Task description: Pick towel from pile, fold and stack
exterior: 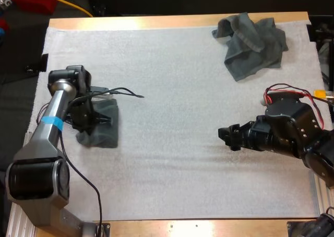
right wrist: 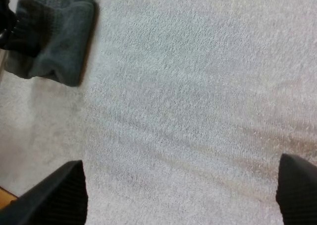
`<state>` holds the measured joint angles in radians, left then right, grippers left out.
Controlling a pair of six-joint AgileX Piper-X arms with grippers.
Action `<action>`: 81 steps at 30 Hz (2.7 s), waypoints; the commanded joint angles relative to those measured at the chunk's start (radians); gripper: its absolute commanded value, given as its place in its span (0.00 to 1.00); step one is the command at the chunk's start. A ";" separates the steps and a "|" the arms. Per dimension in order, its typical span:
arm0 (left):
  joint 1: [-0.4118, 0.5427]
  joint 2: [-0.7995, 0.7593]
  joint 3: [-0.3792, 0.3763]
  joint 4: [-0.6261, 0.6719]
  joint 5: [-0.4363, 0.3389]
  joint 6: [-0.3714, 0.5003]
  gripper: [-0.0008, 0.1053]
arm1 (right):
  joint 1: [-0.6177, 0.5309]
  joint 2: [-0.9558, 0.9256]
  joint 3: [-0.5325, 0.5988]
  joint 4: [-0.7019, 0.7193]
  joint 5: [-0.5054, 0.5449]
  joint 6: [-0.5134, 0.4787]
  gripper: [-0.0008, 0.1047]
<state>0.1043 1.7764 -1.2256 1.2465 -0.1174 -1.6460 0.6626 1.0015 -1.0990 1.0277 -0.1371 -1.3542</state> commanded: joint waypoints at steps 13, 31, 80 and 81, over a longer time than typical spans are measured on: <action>0.016 -0.013 -0.006 -0.035 -0.004 0.025 0.38 | 0.000 -0.005 -0.004 0.001 0.003 -0.012 0.72; 0.016 -0.111 -0.094 0.023 -0.023 -0.016 0.64 | 0.000 -0.005 -0.004 0.001 -0.001 -0.012 0.72; 0.016 -0.711 0.060 -0.068 0.205 -0.017 0.64 | -0.022 -0.005 -0.004 -0.031 0.111 -0.101 0.72; 0.016 -0.734 0.060 -0.063 0.211 -0.017 0.64 | -0.044 -0.005 -0.004 -0.035 0.111 -0.111 0.72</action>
<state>0.1207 1.0463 -1.1590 1.1782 0.0857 -1.6574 0.6214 1.0015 -1.0990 0.9999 -0.0472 -1.4480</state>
